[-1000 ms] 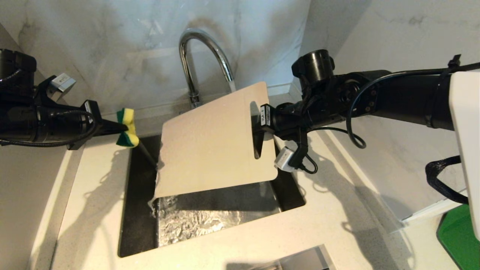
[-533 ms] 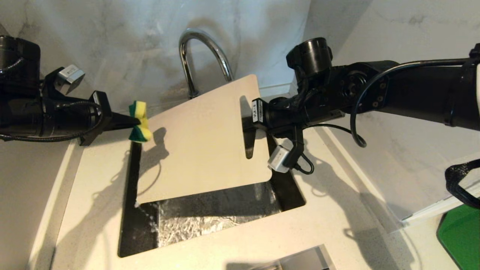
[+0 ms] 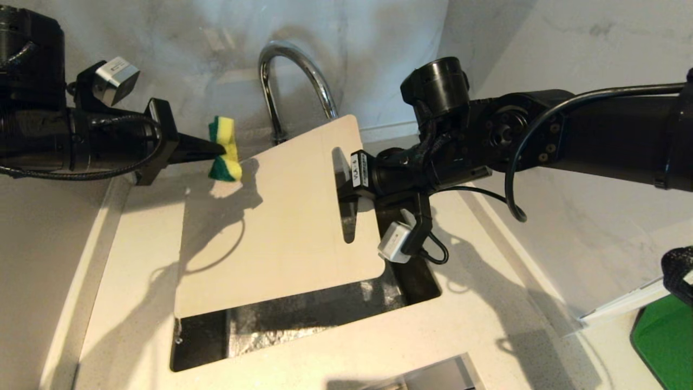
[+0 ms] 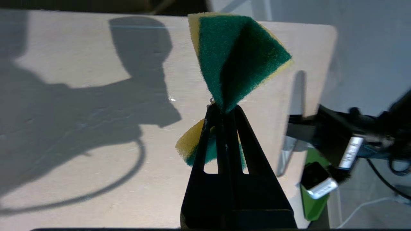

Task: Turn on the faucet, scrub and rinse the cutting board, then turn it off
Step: Scrub the cutting board underwater

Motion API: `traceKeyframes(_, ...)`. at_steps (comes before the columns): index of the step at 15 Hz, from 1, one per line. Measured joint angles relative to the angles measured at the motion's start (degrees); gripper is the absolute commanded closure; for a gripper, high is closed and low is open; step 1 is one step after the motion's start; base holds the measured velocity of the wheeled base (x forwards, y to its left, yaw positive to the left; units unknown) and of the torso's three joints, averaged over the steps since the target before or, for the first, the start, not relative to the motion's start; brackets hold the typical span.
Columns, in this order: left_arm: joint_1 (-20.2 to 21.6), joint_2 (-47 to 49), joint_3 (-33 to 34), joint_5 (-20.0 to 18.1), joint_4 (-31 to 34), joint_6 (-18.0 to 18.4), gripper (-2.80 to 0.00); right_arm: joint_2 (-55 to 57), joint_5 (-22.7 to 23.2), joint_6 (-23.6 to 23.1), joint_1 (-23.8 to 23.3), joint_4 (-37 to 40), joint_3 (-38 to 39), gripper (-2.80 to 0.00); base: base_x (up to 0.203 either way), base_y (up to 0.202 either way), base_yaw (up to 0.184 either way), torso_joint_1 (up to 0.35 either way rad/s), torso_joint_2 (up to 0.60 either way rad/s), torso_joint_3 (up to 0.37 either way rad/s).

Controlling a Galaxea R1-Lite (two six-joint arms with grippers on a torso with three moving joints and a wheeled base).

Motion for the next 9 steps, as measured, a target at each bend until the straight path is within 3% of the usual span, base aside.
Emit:
traceKeyframes(5,-6.45,5.97,-8.91,0.01,0.55,-0.01,0.00,0.09,0.04,0.00,0.24,-0.09,-0.13,0.00,0.000,0.000,0.000,0.000,0.00,0.000)
traceKeyframes(9,-11.27,9.34,-11.66,0.04,0.61,0.26,0.00,0.09,0.11,-0.02,0.27,-0.05,-0.24,0.00,0.000,0.000,0.000,0.000,0.00,0.000)
